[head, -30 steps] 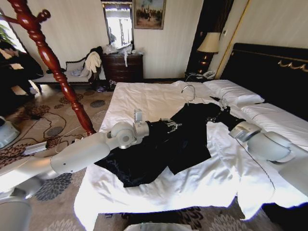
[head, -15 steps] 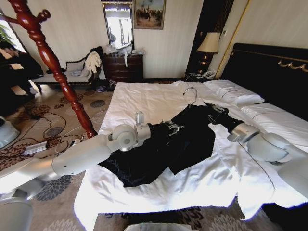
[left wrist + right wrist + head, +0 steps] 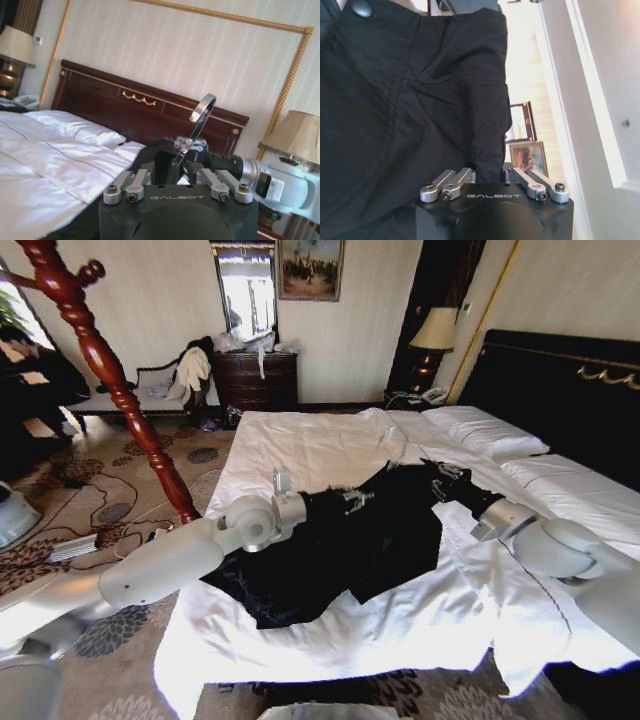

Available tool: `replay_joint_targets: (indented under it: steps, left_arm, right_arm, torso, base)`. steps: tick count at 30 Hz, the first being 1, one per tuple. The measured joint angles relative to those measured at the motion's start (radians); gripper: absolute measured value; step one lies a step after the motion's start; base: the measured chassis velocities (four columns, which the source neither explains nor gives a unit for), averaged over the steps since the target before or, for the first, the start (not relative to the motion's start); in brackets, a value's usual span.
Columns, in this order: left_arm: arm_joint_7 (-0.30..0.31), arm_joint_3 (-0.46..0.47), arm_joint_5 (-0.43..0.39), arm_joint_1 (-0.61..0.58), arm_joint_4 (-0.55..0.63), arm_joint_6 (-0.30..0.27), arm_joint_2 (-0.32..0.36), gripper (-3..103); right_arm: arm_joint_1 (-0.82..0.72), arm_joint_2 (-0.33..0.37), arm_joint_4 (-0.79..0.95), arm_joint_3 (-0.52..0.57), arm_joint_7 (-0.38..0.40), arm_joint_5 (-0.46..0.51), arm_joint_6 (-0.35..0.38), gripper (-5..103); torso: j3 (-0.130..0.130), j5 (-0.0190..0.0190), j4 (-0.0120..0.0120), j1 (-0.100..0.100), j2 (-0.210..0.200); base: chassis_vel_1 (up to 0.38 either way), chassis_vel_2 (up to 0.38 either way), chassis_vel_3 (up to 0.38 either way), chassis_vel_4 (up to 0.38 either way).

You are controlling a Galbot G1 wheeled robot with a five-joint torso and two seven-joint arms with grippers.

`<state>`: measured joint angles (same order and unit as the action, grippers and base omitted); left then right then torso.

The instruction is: Pick up the clothes from the bed and hang them on the clothes hanger.

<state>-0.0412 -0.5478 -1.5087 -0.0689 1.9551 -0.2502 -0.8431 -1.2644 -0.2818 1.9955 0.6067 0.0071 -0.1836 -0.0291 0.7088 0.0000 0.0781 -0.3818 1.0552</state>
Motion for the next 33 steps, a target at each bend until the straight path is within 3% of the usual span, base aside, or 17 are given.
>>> replay_joint_targets:
  steps: [1,9,11,13,16,26,33]
  left_arm:
    - [0.001,0.004,-0.001,0.001,-0.001,-0.001,0.002,42]
    - [0.002,0.050,-0.009,-0.011,0.021,-0.007,0.049,74]
    - [0.002,0.072,0.002,-0.038,0.038,-0.005,0.090,85]
    - [0.001,0.083,0.009,-0.052,0.045,-0.002,0.112,85]
    - [-0.007,0.120,0.023,-0.094,0.065,0.004,0.181,98]
    - [-0.032,0.262,0.076,-0.228,0.107,0.024,0.323,100]
    - [-0.054,0.473,0.244,-0.506,0.117,0.060,0.406,100]
  right_arm:
    - [-0.001,-0.002,0.000,-0.001,0.001,0.002,0.000,19]
    - [0.002,-0.010,-0.008,-0.006,0.006,0.019,0.006,19]
    - [0.002,-0.014,-0.009,-0.006,0.010,0.050,0.019,19]
    - [0.001,-0.018,-0.009,-0.006,0.012,0.068,0.025,19]
    - [0.000,-0.027,-0.009,-0.006,0.017,0.095,0.035,19]
    - [0.001,-0.047,-0.011,-0.006,0.022,0.117,0.038,19]
    - [-0.005,-0.058,-0.007,0.000,0.029,0.153,0.050,19]
  torso:
    - [0.000,0.0000,-0.0001,0.000,0.000]
    - [0.000,-0.0001,0.0000,0.000,0.000]
    - [0.000,-0.0002,-0.0001,0.000,0.000]
    - [0.000,-0.0002,-0.0002,0.000,0.000]
    - [0.000,-0.0003,-0.0005,0.000,0.000]
    - [0.000,-0.0002,-0.0001,0.000,0.000]
    - [0.000,-0.0003,-0.0003,0.000,0.000]
  base:
    - [0.000,0.000,0.000,0.000]
    - [0.000,0.000,0.000,0.000]
    - [0.000,0.000,0.000,0.000]
    - [0.000,0.000,0.000,0.000]
    - [0.000,0.000,0.000,0.000]
    - [0.000,0.000,0.000,0.000]
    - [0.000,0.000,0.000,0.000]
